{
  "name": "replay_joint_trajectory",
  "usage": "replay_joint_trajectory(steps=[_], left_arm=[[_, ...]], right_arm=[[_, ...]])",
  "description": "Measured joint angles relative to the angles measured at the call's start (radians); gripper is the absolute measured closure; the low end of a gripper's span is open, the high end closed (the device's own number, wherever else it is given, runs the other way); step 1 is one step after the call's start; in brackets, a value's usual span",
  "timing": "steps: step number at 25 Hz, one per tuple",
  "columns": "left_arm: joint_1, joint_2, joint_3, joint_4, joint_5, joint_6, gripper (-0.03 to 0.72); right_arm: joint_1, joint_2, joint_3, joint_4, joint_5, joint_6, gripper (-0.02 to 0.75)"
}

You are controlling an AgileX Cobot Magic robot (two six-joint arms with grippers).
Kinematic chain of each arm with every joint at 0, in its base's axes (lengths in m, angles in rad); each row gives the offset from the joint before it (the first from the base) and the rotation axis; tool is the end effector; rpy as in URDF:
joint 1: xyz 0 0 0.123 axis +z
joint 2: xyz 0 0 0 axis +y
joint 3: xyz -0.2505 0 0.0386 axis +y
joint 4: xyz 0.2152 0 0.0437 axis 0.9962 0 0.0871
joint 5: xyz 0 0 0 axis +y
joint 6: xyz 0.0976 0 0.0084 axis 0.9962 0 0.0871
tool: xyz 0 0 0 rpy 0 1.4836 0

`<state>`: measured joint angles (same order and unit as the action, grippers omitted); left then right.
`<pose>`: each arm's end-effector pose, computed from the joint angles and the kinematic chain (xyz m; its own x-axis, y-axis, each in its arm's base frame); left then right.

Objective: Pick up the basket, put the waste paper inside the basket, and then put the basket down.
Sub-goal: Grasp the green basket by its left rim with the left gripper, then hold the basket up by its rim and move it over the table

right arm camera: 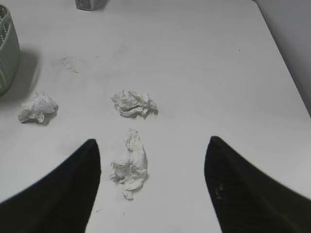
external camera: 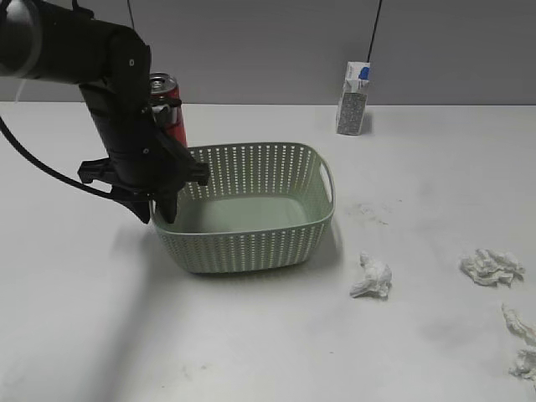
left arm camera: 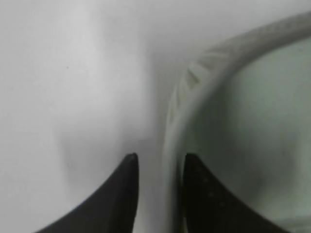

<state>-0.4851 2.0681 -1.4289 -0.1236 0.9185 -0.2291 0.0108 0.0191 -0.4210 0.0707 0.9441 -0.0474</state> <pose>0.3159 -0.1774 0.1345 -0.9812 0.1800 -0.0698 0.1876 0.9744 -0.1241 0.0190 0.0058 0.2478 -0.4380 -0.0106 -0.8989 -0.0648 0.9977 0.0198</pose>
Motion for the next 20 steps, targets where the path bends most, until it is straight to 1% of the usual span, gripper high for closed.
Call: replay_joint_trajectory(steps=[2,3,4,5,10,15,20], left_arm=[[-0.001,0.000,0.000,-0.008,0.000,-0.001,0.569],[-0.001,0.000,0.000,-0.020,0.000,-0.003,0.620],[-0.001,0.000,-0.001,-0.032,-0.003,-0.007,0.660],[-0.001,0.000,-0.002,-0.039,-0.002,-0.007,0.683],[-0.001,-0.012,-0.002,-0.052,0.023,-0.007,0.688],[-0.001,-0.084,-0.002,0.010,0.051,-0.006,0.688],[-0.007,-0.164,-0.002,0.022,0.058,-0.006,0.688]], right_arm=[[0.000,0.000,0.000,0.000,0.000,0.000,0.232],[0.000,0.000,0.000,0.000,0.000,0.001,0.232],[0.000,0.000,0.000,0.000,0.000,0.001,0.232],[0.000,0.000,0.000,0.000,0.000,0.001,0.232],[0.000,0.000,0.000,0.000,0.000,0.001,0.232],[0.000,0.000,0.000,-0.001,0.000,0.001,0.232],[0.000,0.000,0.000,-0.001,0.000,0.001,0.232]])
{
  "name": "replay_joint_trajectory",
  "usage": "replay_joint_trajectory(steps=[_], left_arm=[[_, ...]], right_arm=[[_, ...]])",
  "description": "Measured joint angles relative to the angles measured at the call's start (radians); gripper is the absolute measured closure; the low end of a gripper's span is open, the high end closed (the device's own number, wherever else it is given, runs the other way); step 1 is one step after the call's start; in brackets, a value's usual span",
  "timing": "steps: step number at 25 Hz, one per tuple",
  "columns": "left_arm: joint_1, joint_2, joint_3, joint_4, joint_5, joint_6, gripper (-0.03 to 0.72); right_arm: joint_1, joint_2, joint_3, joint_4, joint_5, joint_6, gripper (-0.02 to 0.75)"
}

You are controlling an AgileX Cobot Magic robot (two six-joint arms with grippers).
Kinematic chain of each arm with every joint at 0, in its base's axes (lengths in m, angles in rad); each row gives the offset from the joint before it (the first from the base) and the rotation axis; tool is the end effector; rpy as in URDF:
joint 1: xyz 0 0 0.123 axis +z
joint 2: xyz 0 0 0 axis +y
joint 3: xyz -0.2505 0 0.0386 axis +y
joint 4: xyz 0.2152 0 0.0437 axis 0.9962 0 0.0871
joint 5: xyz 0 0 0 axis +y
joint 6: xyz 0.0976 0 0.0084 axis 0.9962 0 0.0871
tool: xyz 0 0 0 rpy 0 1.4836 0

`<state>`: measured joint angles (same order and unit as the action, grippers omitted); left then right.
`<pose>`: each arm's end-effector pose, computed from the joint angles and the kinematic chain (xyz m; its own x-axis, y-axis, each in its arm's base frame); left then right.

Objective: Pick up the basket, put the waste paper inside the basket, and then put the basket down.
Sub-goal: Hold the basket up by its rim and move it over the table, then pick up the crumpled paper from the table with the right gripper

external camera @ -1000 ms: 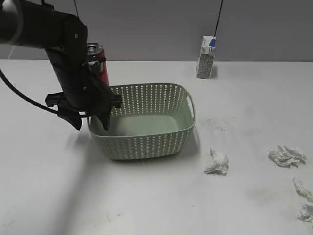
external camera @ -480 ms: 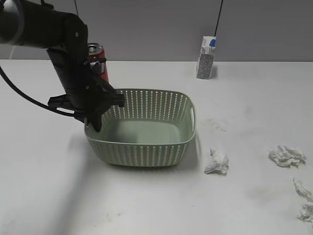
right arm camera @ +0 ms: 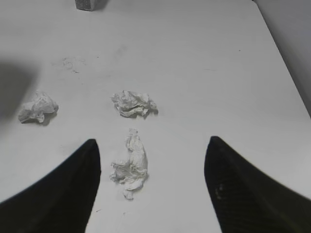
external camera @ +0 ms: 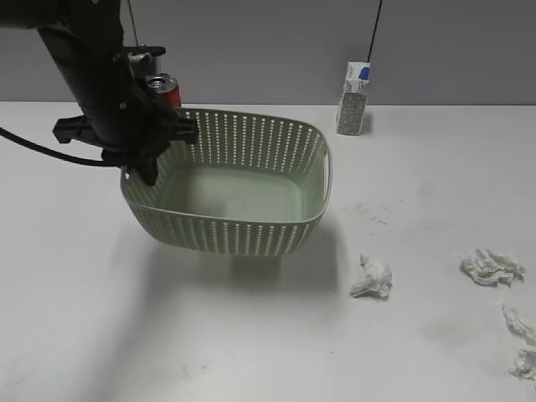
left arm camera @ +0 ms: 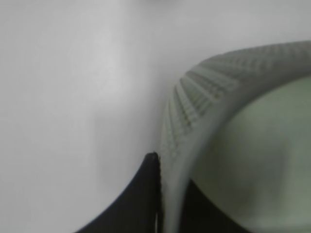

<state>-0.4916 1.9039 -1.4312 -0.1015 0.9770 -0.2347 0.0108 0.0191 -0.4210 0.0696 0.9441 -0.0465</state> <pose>0.3048 -0.1726 0.1926 -0.9654 0.1919 -0.1767 0.2175 0.9661 -0.1388 0.0190 0.0057 0.2478 -0.4381 -0.0104 -0.8989 -0.0639 0.9978 0.0196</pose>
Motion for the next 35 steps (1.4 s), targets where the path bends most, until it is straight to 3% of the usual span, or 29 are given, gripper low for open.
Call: replay_joint_trajectory(steps=[10,13,18,24,35], left_arm=[[-0.066,-0.038,0.037,0.063,-0.005,-0.047,0.688],[-0.067,-0.038,0.065,0.102,-0.012,-0.068,0.688],[-0.067,-0.038,0.069,0.121,-0.014,-0.072,0.688],[-0.067,-0.038,0.069,0.125,-0.019,-0.073,0.688],[-0.067,-0.039,0.069,0.144,-0.012,-0.073,0.688]], right_arm=[[0.000,0.242,-0.030,0.005,-0.082,0.000,0.232],[0.000,0.401,-0.051,0.058,-0.149,0.001,0.228],[0.000,0.719,-0.094,0.146,-0.266,-0.002,0.153],[0.000,1.109,-0.181,0.156,-0.381,-0.031,0.147],[0.000,1.647,-0.409,0.137,-0.426,-0.161,0.148]])
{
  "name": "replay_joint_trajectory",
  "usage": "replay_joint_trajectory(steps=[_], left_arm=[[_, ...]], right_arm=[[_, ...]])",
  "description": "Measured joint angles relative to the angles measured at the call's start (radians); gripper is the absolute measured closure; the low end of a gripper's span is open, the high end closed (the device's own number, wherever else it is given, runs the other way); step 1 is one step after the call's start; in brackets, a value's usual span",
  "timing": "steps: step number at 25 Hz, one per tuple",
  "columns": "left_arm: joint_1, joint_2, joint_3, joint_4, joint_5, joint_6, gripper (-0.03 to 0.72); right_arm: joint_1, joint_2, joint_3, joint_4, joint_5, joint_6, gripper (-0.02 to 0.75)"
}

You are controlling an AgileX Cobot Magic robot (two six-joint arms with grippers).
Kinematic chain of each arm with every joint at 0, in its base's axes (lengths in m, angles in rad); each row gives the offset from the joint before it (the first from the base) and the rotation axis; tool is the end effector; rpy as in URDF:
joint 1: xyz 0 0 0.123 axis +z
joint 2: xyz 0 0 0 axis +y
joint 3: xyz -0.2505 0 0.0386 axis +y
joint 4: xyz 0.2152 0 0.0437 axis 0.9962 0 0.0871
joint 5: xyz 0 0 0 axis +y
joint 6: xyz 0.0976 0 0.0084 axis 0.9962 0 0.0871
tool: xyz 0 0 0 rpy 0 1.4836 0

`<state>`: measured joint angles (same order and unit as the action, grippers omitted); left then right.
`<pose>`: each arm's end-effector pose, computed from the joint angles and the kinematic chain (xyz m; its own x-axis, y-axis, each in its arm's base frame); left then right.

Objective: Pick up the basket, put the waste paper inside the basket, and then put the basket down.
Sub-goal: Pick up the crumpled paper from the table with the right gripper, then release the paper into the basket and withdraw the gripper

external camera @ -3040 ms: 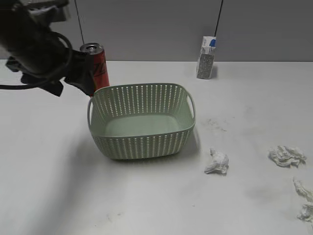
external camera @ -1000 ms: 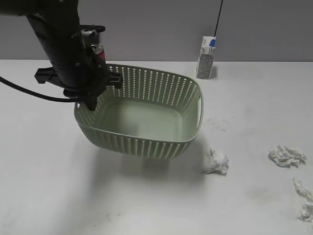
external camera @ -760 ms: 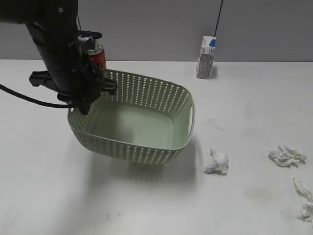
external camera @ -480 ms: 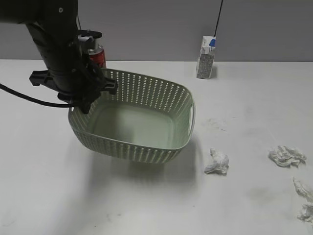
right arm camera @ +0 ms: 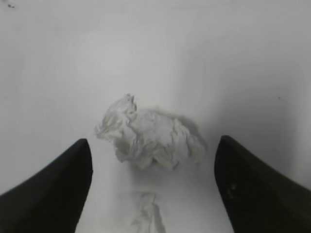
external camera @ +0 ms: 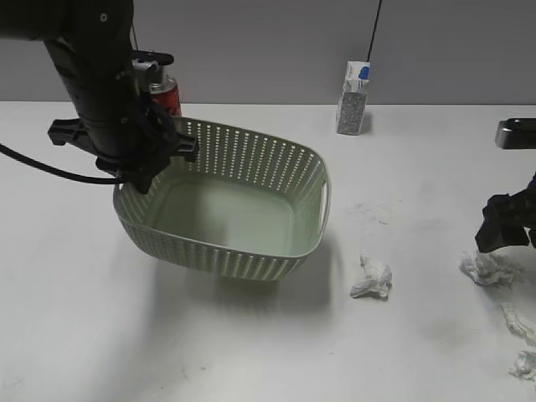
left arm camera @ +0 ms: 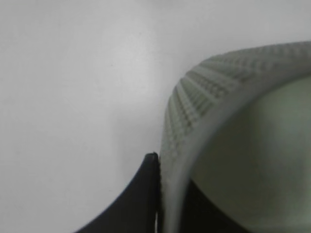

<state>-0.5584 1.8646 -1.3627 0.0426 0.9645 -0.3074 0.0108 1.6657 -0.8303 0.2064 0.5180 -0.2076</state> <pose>0.2882 -0.1760 0.1902 -0.9457 0.2616 -0.1928 0.2704 0.9625 -0.0203 0.2688 0.0129 0.1457 -0.9496 -0.0378 -0.3112 -0.0683 0.9938 0.0879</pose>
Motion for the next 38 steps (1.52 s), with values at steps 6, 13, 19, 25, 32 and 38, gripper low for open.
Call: replay_joint_trajectory(steps=[6,13,19,25,32,38], left_arm=[[0.000,0.000,0.000,0.033,0.011,0.000,0.687],[0.000,0.000,0.000,0.035,0.015,0.000,0.685],[0.000,0.000,0.000,0.035,0.015,-0.001,0.685],[0.000,0.000,0.000,0.036,0.015,-0.001,0.685],[0.000,0.000,0.000,0.036,0.014,-0.001,0.685],[0.000,0.000,0.000,0.036,0.006,-0.001,0.683]], right_arm=[[0.000,0.121,-0.022,-0.035,-0.003,-0.004,0.157],[0.000,0.144,-0.022,-0.035,-0.018,-0.005,0.352],[0.000,0.133,-0.028,-0.014,-0.024,-0.011,0.709],[0.062,0.009,-0.057,-0.008,-0.015,-0.034,0.733],[0.332,-0.131,-0.219,0.083,0.010,-0.057,0.734],[0.574,-0.062,-0.366,0.133,-0.107,-0.093,0.734]])
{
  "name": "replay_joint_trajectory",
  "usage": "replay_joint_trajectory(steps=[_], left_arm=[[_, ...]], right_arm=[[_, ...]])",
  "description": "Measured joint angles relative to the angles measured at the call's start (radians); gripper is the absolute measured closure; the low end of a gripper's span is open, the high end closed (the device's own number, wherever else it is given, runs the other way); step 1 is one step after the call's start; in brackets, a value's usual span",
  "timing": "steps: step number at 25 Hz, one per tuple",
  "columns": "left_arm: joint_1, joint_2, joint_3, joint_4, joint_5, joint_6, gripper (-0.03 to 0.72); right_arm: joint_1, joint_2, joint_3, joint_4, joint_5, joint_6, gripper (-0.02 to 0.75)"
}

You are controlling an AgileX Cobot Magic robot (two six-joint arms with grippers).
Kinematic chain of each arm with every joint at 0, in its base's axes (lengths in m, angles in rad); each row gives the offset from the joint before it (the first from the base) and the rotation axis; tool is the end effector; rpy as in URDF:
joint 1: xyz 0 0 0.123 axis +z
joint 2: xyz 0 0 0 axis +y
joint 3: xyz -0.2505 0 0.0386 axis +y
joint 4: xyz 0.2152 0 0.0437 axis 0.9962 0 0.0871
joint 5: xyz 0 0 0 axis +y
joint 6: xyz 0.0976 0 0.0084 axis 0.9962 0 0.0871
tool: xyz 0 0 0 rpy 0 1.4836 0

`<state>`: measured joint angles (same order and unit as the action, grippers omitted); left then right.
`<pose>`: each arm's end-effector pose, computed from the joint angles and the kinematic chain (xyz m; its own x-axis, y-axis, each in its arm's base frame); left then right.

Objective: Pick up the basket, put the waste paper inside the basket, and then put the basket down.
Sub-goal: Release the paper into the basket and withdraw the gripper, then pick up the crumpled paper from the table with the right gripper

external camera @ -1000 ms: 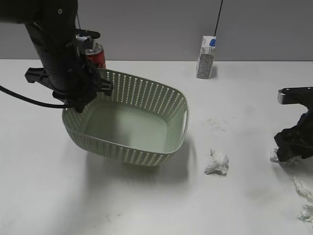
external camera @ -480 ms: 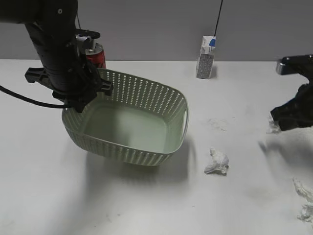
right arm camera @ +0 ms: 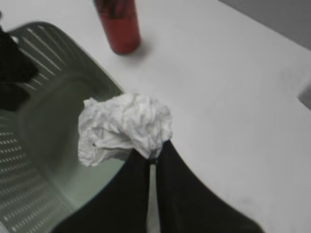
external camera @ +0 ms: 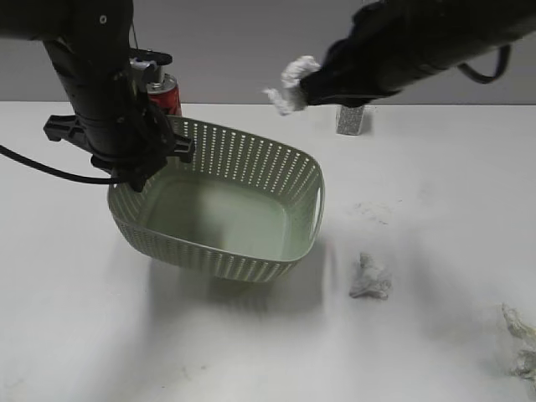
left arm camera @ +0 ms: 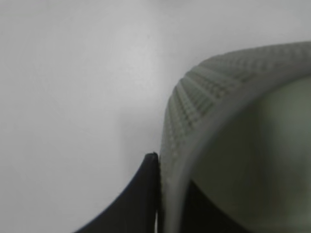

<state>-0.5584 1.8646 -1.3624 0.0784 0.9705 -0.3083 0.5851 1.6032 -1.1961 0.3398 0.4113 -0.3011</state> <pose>0.2893 -0.1733 0.1902 -0.9398 0.2801 -0.1958 0.2832 0.9590 0.0129 0.2722 0.1960 0.2637 -0.5511 -0.3506 -0.7572 -0.6249 0.7748 0.0961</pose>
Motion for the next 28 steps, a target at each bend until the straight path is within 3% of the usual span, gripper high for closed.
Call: replay_joint_trajectory(steps=[3,5,11,12,15,21,23,28], left_arm=[[0.000,0.000,0.000,0.000,0.000,0.000,0.683],[0.000,0.000,0.000,0.000,0.000,0.000,0.683],[0.000,0.000,0.000,0.000,-0.002,0.000,0.682],[0.000,0.000,0.000,0.000,-0.002,0.000,0.682],[0.000,0.000,0.000,0.000,-0.002,0.000,0.681],[0.007,0.000,0.000,0.000,0.021,0.000,0.681],[0.012,0.000,0.000,0.000,0.022,0.000,0.681],[0.017,0.000,0.000,0.006,0.033,0.000,0.681]], right_arm=[[0.055,0.084,-0.029,0.007,-0.057,-0.006,0.721],[0.070,0.140,-0.034,0.022,-0.058,-0.007,0.652],[0.073,0.200,-0.040,0.051,0.037,-0.008,0.146],[0.073,0.196,-0.047,0.051,0.054,-0.008,0.111],[0.073,0.163,-0.072,0.021,0.129,0.010,0.085],[0.071,0.061,-0.088,-0.294,0.389,0.201,0.137],[0.064,0.058,-0.075,-0.340,0.460,0.227,0.143],[0.060,0.058,0.096,-0.392,0.394,0.292,0.145]])
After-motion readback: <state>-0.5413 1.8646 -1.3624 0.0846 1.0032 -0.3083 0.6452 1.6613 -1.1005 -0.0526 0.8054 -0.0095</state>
